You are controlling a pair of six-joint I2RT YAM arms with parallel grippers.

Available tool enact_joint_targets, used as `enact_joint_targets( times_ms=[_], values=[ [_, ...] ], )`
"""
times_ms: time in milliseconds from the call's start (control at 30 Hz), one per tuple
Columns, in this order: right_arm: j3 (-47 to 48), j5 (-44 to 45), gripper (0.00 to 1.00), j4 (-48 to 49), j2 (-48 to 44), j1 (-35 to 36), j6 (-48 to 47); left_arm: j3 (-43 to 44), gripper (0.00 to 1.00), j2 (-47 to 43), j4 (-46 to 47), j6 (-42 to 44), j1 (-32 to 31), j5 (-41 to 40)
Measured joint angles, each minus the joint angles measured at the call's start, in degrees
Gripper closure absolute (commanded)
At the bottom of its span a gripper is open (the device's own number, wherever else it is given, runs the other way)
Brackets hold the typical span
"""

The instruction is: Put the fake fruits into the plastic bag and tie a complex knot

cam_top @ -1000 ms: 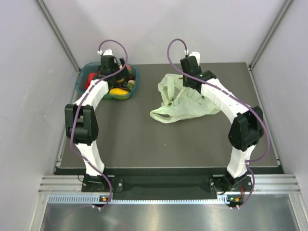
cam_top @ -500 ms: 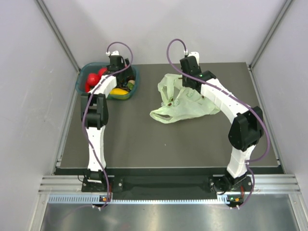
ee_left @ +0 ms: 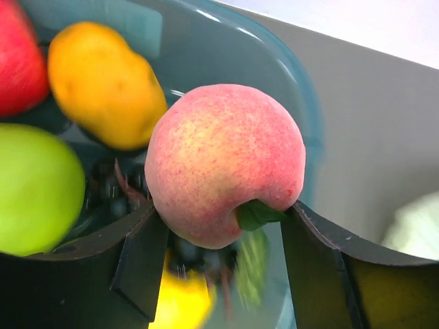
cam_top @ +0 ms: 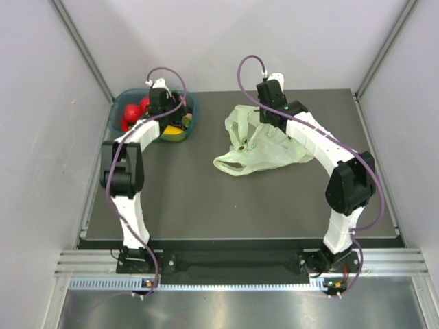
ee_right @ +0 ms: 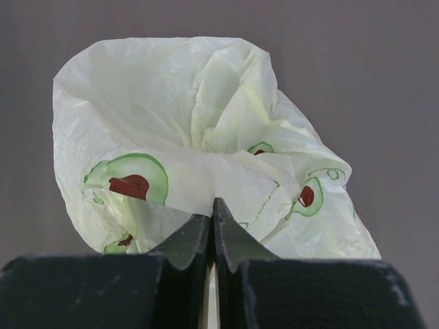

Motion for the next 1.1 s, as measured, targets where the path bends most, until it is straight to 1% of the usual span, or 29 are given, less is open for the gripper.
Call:
enact_joint_targets(
  times_ms=[133, 233, 333, 400, 600, 767, 933, 1100],
  values=[
    [0.0, -0.2, 1.00, 0.0, 0.0, 0.0, 0.0, -12.2, 0.52, -11.9, 4.9, -0.7, 0.0, 2.8],
    [0.0, -0.3, 1.00, 0.0, 0.0, 0.0, 0.0, -18.9, 0.53, -19.9, 7.8, -2.0, -0.2, 5.4],
    [0.0, -0.6, 1.00, 0.0, 0.0, 0.0, -0.2, -24.1, 0.53, -25.7, 10.8, -2.8, -1.3, 8.0],
    [0.0, -0.9, 1.00, 0.1, 0.0, 0.1, -0.4, -26.6, 0.54, -27.6, 12.5, -3.4, -3.0, 10.0],
    [0.0, -1.7, 1.00, 0.1, 0.0, 0.5, -0.6, -32.0, 0.54, -28.2, 14.6, -4.7, -11.3, 15.3],
    [0.0, -1.9, 1.00, 0.1, 0.0, 0.7, -0.6, -32.9, 0.55, -27.2, 17.5, -5.2, -18.8, 17.4],
    [0.0, -1.9, 1.00, 0.1, 0.0, 0.8, -0.6, -32.9, 0.56, -25.0, 20.4, -5.9, -23.4, 18.6],
    [0.0, -2.2, 1.00, 0.1, 0.0, 0.8, -0.5, -32.8, 0.57, -22.1, 22.8, -7.2, -26.2, 19.0]
  ],
)
